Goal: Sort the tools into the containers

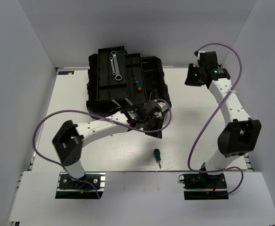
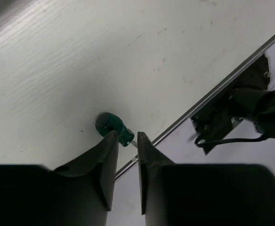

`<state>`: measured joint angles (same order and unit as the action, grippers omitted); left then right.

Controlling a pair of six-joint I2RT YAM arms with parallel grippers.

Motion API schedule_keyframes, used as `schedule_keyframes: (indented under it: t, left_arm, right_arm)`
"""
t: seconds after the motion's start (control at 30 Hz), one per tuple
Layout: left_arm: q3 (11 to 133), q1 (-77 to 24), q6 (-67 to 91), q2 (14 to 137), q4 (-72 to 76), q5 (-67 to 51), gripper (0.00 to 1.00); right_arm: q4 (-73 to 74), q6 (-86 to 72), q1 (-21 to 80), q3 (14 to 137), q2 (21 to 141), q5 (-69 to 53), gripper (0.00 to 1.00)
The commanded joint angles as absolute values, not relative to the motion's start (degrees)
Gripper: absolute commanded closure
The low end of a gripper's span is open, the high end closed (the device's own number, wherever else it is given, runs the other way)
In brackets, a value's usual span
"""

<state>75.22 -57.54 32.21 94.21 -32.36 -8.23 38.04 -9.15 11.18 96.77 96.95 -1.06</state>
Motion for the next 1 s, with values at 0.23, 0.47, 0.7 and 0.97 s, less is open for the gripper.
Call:
schedule_keyframes:
  t: [0.23, 0.47, 0.7, 0.97]
  left_arm:
    - [90.0, -63.36, 50.7, 106.78, -53.17, -0.62, 0.28]
    - [89.21, -65.38, 67.05, 107.31, -57.92, 2.46, 0.27]
    - [87.63, -68.03, 73.21, 111.53, -52.92, 6.59, 0.27]
    - [87.1, -69.7, 77.43, 115.48, -52.73, 9.93, 0.29]
  right_arm:
    - [37.88, -12.74, 6.51, 81.39, 86.49, -8.7, 0.54]
    - [33.93, -14.15, 4.48, 74.19, 83.94, -12.65, 0.54]
    - [32.26, -14.68, 2.38, 71.81, 83.41, -16.08, 0.54]
    - [32.78, -14.41, -1.23, 69.7, 81.13, -18.81, 0.54]
